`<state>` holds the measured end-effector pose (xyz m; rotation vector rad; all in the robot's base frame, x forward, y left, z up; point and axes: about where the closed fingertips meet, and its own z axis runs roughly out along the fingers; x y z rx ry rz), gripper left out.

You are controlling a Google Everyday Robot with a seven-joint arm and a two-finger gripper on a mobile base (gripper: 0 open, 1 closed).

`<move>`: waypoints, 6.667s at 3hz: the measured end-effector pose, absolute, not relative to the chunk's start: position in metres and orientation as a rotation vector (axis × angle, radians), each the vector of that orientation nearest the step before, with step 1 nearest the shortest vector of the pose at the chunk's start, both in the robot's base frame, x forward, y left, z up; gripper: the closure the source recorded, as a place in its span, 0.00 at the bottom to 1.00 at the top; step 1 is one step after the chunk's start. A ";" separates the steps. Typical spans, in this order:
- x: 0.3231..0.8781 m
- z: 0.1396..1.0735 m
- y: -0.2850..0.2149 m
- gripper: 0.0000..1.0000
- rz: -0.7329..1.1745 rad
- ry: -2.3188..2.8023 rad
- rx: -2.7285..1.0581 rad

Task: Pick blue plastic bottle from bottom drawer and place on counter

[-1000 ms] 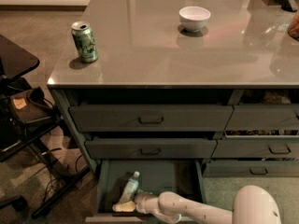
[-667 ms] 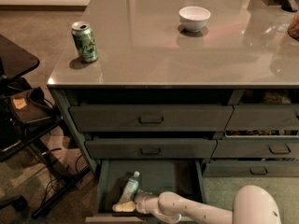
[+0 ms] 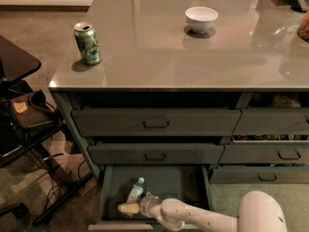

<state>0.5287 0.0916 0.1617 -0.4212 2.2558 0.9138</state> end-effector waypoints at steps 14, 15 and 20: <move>0.645 0.184 -0.128 1.00 0.562 2.303 -0.378; 0.645 0.184 -0.128 1.00 0.562 2.302 -0.377; 0.520 0.319 -0.209 1.00 0.373 2.216 -0.543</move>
Offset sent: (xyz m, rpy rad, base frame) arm 0.0379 0.0485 -0.0221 -0.1403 -0.0221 -0.1024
